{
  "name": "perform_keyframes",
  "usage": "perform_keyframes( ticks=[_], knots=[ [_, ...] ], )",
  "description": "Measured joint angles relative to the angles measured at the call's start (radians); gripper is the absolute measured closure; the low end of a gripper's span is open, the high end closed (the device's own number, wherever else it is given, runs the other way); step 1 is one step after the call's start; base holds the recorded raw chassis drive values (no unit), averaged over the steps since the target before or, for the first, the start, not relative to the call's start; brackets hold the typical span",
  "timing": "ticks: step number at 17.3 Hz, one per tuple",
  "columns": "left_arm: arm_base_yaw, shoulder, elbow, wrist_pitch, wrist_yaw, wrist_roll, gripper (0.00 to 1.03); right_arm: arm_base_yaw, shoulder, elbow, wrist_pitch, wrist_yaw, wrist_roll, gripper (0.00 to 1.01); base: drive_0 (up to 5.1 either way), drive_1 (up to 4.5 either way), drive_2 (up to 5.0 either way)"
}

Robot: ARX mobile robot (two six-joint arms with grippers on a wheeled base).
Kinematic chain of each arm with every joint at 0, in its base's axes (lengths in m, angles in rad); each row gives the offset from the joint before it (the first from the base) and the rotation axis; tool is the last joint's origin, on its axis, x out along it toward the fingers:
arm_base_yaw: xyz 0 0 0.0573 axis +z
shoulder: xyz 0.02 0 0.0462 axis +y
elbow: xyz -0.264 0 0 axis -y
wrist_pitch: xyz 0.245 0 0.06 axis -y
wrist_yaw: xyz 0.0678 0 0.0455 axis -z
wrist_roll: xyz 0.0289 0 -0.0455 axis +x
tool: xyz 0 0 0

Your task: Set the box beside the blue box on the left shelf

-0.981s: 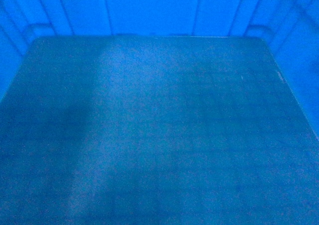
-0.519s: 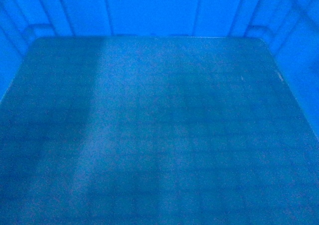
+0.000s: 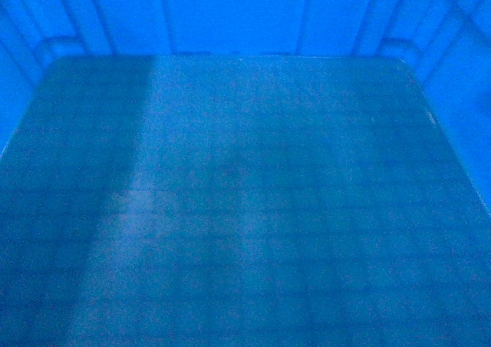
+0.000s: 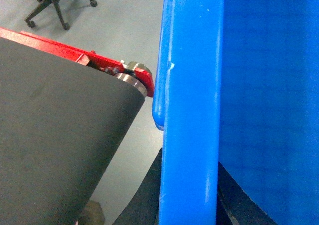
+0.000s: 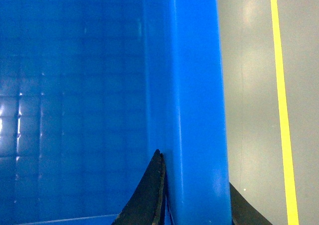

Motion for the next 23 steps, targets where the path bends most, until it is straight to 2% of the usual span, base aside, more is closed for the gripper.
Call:
perform_keyframes(
  ticks=[9,14,23],
  knots=[
    [0.000,0.000,0.000,0.000,0.000,0.000,0.90,0.000,0.000,0.000,0.000,0.000,0.000,0.88,-1.6,-1.57,-1.6],
    [-0.001,0.000,0.000,0.001,0.002,0.000,0.90,0.000,-0.005,0.000,-0.002,0.005,-0.001,0.88,-0.1,-0.13,-0.1],
    [-0.001,0.000,0.000,-0.001,-0.001,0.000,0.90,0.000,-0.002,0.000,0.000,0.001,-0.002,0.88,-0.1,3.77,-3.9]
  ],
)
